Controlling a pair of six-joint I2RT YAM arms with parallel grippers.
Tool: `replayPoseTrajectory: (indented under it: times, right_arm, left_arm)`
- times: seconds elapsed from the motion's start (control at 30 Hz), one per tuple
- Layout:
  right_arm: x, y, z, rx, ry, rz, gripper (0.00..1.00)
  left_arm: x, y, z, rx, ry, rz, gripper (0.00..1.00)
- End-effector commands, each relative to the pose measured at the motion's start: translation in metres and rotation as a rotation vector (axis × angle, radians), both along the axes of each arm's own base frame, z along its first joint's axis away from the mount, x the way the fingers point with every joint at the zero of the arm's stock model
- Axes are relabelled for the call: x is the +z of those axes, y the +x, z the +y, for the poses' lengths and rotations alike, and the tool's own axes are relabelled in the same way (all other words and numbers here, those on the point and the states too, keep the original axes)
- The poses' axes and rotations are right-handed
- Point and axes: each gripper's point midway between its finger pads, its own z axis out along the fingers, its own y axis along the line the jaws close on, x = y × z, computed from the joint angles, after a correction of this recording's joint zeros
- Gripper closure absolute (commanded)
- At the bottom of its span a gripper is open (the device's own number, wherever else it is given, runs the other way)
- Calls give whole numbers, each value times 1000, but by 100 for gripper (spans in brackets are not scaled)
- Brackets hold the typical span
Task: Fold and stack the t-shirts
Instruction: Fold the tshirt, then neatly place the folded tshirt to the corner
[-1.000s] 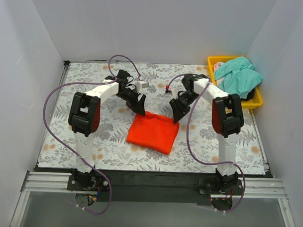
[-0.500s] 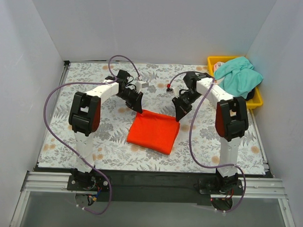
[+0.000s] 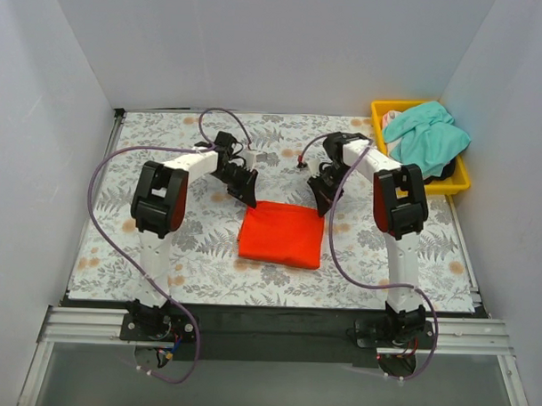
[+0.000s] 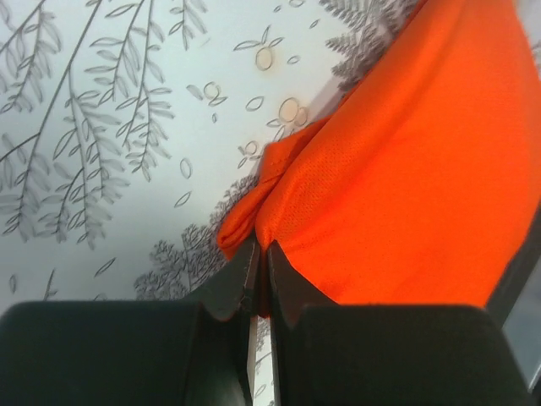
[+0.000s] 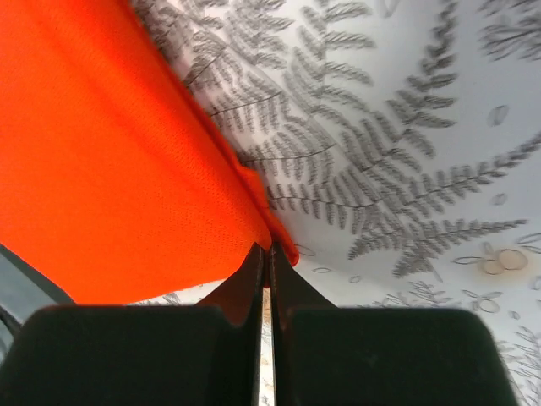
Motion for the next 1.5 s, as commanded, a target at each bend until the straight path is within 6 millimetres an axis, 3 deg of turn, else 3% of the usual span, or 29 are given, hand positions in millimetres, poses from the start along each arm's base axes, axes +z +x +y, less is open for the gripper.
replayPoseTrajectory:
  times: [0.0,0.07,0.1,0.23,0.27,0.3,0.33,0.37,0.4,0.43,0.47,0.5,0.53,0.57,0.6,0.63,0.67,0.7,0.77,0.8,0.87,0.9,0.93,0.97,1.1,1.33,1.47]
  right_arm:
    - [6,50,-3,-43,-61,-138,99]
    - [2,63,1,-61,-69,-149,99]
    - [12,77,6,-70,-53,-194,99]
    - [15,85,7,-74,-57,-223,99]
    - [20,86,5,-76,-59,-235,98]
    - [26,88,5,-75,-51,-250,90]
    - [38,94,5,-81,-30,-277,71]
    - [62,97,8,-80,18,-319,62]
    - [79,101,9,-78,55,-356,46]
    - [96,103,7,-87,88,-379,36]
    - [129,99,12,-82,157,-423,29]
    - [142,93,15,-71,195,-434,14]
    - [155,84,18,-64,234,-438,6]
    - [172,60,25,-47,319,-409,2]
    - [179,48,29,-41,360,-389,2]
    - [183,34,33,-53,398,-345,2]
    - [198,15,41,-40,483,-309,2]
    - [184,-7,42,-57,506,-205,2]
    - [194,-44,55,-48,613,-88,2]
    - [175,-65,58,-63,617,9,2]
    - [177,-102,76,-49,678,169,2]
    - [174,-108,85,-30,707,175,2]
    - [162,-126,92,-7,674,210,2]
    - [154,-127,94,4,626,170,2]
    - [139,-130,104,1,624,270,2]
    - [99,-124,106,-51,588,401,2]
    - [69,-121,101,-78,535,438,2]
  left_arm:
    - [-9,18,4,70,43,-7,100]
    - [-10,28,3,105,48,-10,100]
    - [-12,31,3,119,50,-5,100]
    - [-7,50,-1,166,42,-25,100]
    - [0,56,-2,172,35,-31,91]
    - [4,57,-3,173,28,-29,82]
    - [11,59,-2,177,10,-30,74]
    - [35,59,-7,176,-49,-36,69]
    - [47,59,-8,181,-72,-45,59]
    - [58,59,-7,189,-95,-49,55]
    - [90,55,-10,175,-144,-90,50]
    - [100,50,-10,171,-162,-92,44]
    - [115,43,-11,161,-184,-104,39]
    - [125,36,-11,151,-201,-110,31]
    - [144,16,-14,124,-254,-96,25]
    - [149,6,-13,117,-273,-80,9]
    - [151,-5,-14,120,-294,-45,8]
    - [171,-24,-18,81,-372,-14,8]
    - [165,-58,-21,80,-427,150,8]
    - [178,-77,-25,42,-501,217,8]
    - [164,-103,-27,79,-523,392,7]
    - [160,-113,-29,83,-527,447,7]
    - [157,-124,-33,66,-532,483,7]
    - [144,-134,-34,74,-518,531,7]
    - [124,-152,-51,28,-481,621,6]
    - [95,-149,-57,79,-419,685,5]
    - [65,-151,-55,144,-341,717,5]
